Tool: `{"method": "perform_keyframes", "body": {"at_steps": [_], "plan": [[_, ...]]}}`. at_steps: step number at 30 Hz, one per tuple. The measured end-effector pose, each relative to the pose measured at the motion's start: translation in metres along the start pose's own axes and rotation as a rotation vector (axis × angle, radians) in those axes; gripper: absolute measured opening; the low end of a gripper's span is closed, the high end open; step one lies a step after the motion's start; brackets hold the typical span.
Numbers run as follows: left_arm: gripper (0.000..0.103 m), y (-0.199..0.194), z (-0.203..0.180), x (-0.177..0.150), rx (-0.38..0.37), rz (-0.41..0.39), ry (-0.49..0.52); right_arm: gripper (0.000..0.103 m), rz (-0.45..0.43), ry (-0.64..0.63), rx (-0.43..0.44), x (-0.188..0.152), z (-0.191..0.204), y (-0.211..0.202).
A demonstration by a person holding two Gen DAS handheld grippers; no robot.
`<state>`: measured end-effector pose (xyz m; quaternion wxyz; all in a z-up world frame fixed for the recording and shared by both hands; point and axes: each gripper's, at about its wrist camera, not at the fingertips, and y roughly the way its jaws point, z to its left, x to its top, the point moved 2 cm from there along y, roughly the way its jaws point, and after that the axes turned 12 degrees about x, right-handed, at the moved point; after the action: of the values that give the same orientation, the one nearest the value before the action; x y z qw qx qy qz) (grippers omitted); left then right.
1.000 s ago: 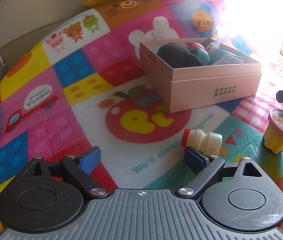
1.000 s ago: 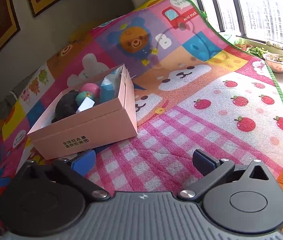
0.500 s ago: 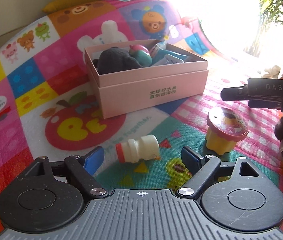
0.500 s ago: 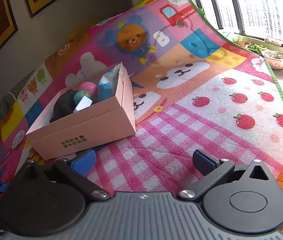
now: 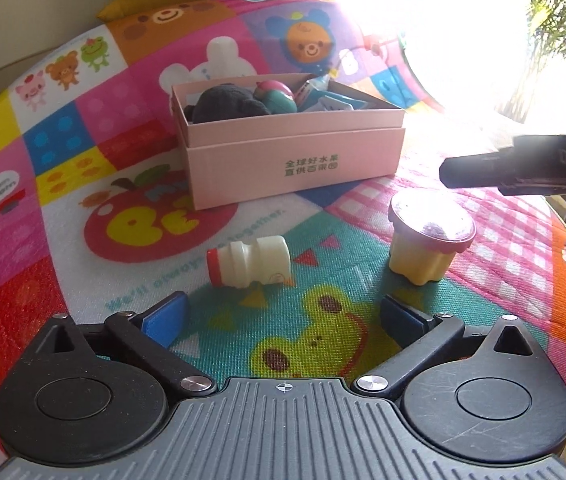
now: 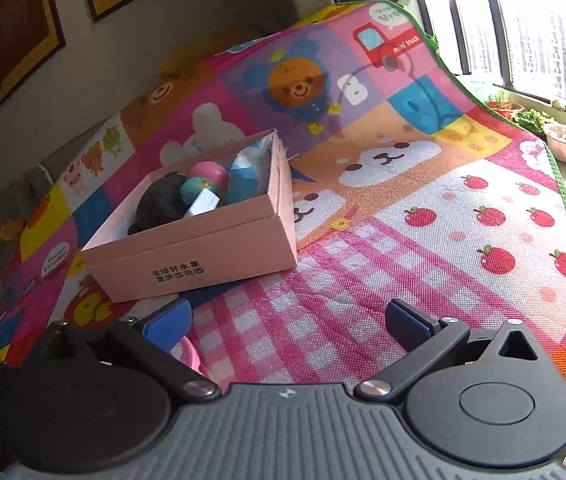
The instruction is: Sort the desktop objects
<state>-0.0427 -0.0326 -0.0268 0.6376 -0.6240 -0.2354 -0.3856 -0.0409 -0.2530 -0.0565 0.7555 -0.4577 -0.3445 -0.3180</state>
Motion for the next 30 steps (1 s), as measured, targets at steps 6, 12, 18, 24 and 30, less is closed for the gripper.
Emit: {"method": "perform_keyframes", "body": {"at_steps": [6,12,18,24,30], "plan": [[0.103,-0.001,-0.003,-0.002,0.019,-0.007,0.010,0.103,0.079,-0.187,0.029,-0.010,0.043,0.006],[0.103,-0.002,-0.001,-0.003,0.016,-0.014,-0.005,0.099,0.117,-0.269,0.013,-0.018,0.066,0.022],[0.103,-0.002,-0.001,-0.003,0.016,-0.014,-0.006,0.055,0.152,-0.333,-0.029,-0.024,0.075,0.027],[0.103,-0.002,-0.001,-0.003,0.043,-0.008,-0.004,0.055,0.110,-0.293,-0.077,-0.020,0.065,0.015],[0.103,-0.004,-0.002,0.002,0.083,0.069,-0.026,0.055,0.095,-0.313,-0.110,-0.026,0.057,0.010]]}}
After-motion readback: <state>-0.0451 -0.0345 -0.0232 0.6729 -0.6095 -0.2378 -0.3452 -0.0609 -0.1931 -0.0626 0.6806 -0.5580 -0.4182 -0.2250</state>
